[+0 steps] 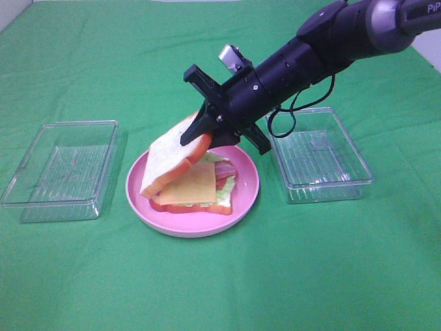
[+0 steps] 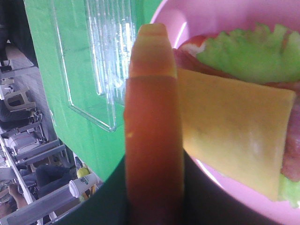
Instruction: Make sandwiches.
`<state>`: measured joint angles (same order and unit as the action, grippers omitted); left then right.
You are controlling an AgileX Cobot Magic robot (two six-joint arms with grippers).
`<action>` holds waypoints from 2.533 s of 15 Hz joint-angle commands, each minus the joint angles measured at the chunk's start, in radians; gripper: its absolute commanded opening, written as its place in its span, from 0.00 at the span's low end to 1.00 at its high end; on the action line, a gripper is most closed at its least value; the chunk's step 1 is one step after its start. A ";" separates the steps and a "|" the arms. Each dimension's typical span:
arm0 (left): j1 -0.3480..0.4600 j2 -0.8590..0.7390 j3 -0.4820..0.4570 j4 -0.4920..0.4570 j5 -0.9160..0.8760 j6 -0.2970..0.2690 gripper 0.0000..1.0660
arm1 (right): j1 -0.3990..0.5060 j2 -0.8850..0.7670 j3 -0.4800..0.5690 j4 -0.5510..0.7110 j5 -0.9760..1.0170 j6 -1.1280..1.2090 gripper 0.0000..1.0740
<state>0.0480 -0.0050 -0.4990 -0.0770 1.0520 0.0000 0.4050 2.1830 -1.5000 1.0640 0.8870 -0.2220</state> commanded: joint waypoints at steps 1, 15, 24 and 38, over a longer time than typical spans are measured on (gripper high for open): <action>0.000 -0.025 0.001 -0.010 -0.010 0.000 0.91 | -0.001 0.012 -0.004 0.003 0.001 0.004 0.00; 0.000 -0.025 0.001 -0.010 -0.010 0.000 0.91 | -0.003 -0.099 -0.011 -0.388 0.004 0.182 0.73; 0.000 -0.025 0.001 -0.010 -0.010 0.000 0.91 | -0.067 -0.447 -0.011 -0.869 0.083 0.371 0.73; 0.000 -0.025 0.001 -0.011 -0.010 0.000 0.91 | -0.340 -0.765 0.223 -1.064 0.333 0.291 0.73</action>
<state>0.0480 -0.0050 -0.4990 -0.0780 1.0520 0.0000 0.0660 1.3350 -1.2120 0.0100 1.2030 0.0830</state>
